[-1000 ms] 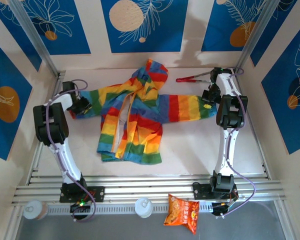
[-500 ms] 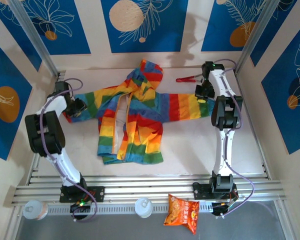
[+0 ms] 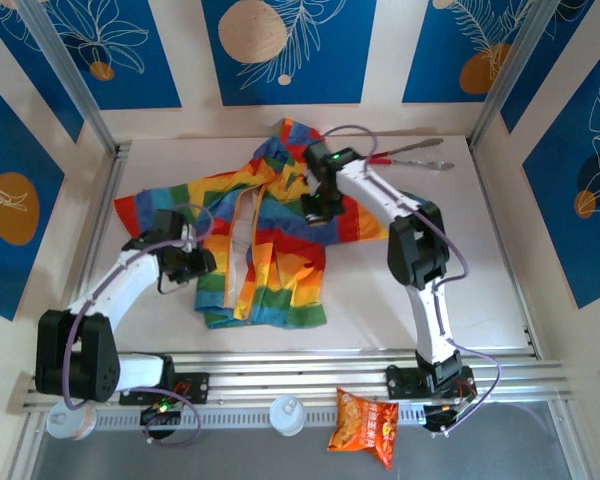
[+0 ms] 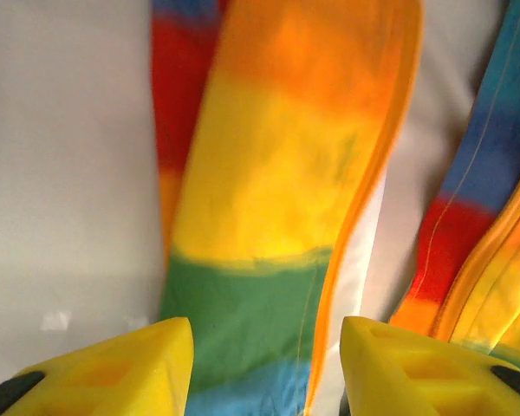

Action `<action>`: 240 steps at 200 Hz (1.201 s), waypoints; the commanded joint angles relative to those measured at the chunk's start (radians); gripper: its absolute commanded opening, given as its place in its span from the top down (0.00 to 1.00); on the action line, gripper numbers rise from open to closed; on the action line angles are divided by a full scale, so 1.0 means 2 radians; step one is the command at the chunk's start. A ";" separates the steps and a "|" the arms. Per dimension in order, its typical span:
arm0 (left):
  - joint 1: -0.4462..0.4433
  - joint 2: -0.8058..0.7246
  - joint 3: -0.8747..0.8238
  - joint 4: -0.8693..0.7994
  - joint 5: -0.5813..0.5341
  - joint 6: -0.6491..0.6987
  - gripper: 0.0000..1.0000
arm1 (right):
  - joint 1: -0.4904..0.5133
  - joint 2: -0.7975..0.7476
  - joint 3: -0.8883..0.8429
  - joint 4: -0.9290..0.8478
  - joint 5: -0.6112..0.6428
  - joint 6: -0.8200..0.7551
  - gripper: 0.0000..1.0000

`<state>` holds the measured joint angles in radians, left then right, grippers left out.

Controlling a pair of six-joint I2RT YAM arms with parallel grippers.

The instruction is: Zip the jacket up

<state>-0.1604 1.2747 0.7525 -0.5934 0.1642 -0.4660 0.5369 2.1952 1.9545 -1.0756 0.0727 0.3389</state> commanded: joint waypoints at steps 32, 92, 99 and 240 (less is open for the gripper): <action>-0.062 0.016 -0.085 0.071 0.025 -0.070 0.51 | 0.015 0.124 0.045 -0.015 -0.042 0.009 0.91; -0.106 0.065 -0.076 0.101 0.020 -0.084 0.53 | -0.053 0.135 0.058 -0.044 -0.020 -0.009 0.91; -0.110 0.069 -0.075 0.104 0.021 -0.085 0.57 | -0.058 0.131 0.055 -0.046 -0.020 -0.011 0.91; -0.114 -0.071 -0.021 0.152 0.163 -0.123 1.00 | -0.015 -0.095 -0.138 0.065 -0.081 0.049 0.90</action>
<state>-0.3824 1.1320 0.7849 -0.4366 0.3607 -0.6491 0.5114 2.1109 1.7592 -1.0252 0.0090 0.3611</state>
